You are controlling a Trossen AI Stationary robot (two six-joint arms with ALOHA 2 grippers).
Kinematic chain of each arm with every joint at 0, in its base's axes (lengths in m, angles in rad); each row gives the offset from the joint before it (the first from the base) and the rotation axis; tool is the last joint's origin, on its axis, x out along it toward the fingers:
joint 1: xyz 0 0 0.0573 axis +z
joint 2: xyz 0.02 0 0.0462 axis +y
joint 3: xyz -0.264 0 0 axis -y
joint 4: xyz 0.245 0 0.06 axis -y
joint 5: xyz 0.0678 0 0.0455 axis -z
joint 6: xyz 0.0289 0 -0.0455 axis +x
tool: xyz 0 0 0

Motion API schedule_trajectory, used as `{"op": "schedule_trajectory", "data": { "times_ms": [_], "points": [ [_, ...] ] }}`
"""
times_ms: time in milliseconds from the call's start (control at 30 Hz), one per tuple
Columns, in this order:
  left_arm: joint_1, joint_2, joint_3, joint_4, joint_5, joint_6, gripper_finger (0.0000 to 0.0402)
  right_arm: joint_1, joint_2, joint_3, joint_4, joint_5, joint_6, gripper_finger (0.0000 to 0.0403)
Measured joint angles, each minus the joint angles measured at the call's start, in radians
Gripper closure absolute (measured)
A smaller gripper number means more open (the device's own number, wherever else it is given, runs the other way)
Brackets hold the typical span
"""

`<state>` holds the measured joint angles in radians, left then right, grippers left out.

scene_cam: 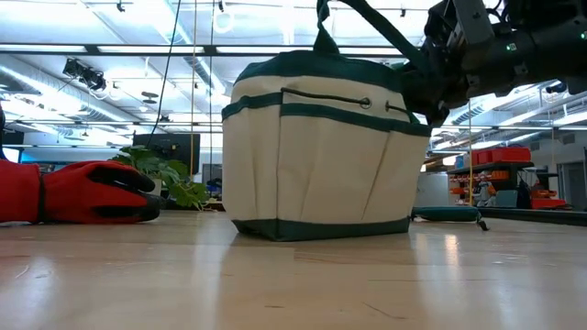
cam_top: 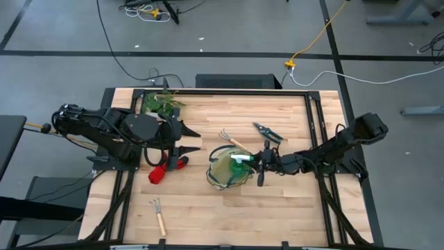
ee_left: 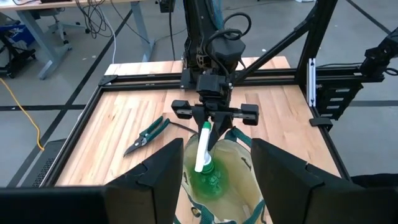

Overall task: Pick & Place Garden tools in Gardening bag
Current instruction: Put the green spray bottle into the green gardening bag, then put the red glove into the green gardening bag

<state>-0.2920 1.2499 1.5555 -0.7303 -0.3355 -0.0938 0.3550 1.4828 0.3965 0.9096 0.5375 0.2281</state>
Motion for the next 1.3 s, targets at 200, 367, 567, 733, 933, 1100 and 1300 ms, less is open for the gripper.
{"op": "schedule_trajectory", "data": {
  "times_ms": [200,367,567,733,933,1100,1300],
  "points": [
    [0.0,0.0,0.0,0.0,0.0,0.0,0.0204,0.0,0.0,0.0,0.001,-0.004,-0.001,0.031],
    [0.0,0.0,0.0,0.0,0.0,0.0,0.0204,0.005,0.0,-0.001,0.039,-0.004,-0.026,0.0291],
    [0.0,0.0,0.0,0.0,0.0,0.001,0.0204,0.02,0.0,-0.001,0.035,0.005,-0.041,0.0271],
    [0.0,0.0,0.0,0.0,0.0,0.001,0.0204,0.02,0.0,-0.001,0.031,0.081,-0.037,0.0255],
    [0.0,0.0,0.0,0.0,0.0,0.001,0.0204,0.025,0.0,-0.001,0.033,0.063,-0.027,0.0232],
    [0.0,0.0,0.0,0.0,0.0,0.001,0.0204,0.043,-0.002,-0.001,0.041,0.057,-0.035,0.0212],
    [0.0,0.0,0.0,0.0,0.0,0.001,0.0204,0.065,-0.033,-0.001,0.042,0.095,-0.08,0.0187]
  ]
}}
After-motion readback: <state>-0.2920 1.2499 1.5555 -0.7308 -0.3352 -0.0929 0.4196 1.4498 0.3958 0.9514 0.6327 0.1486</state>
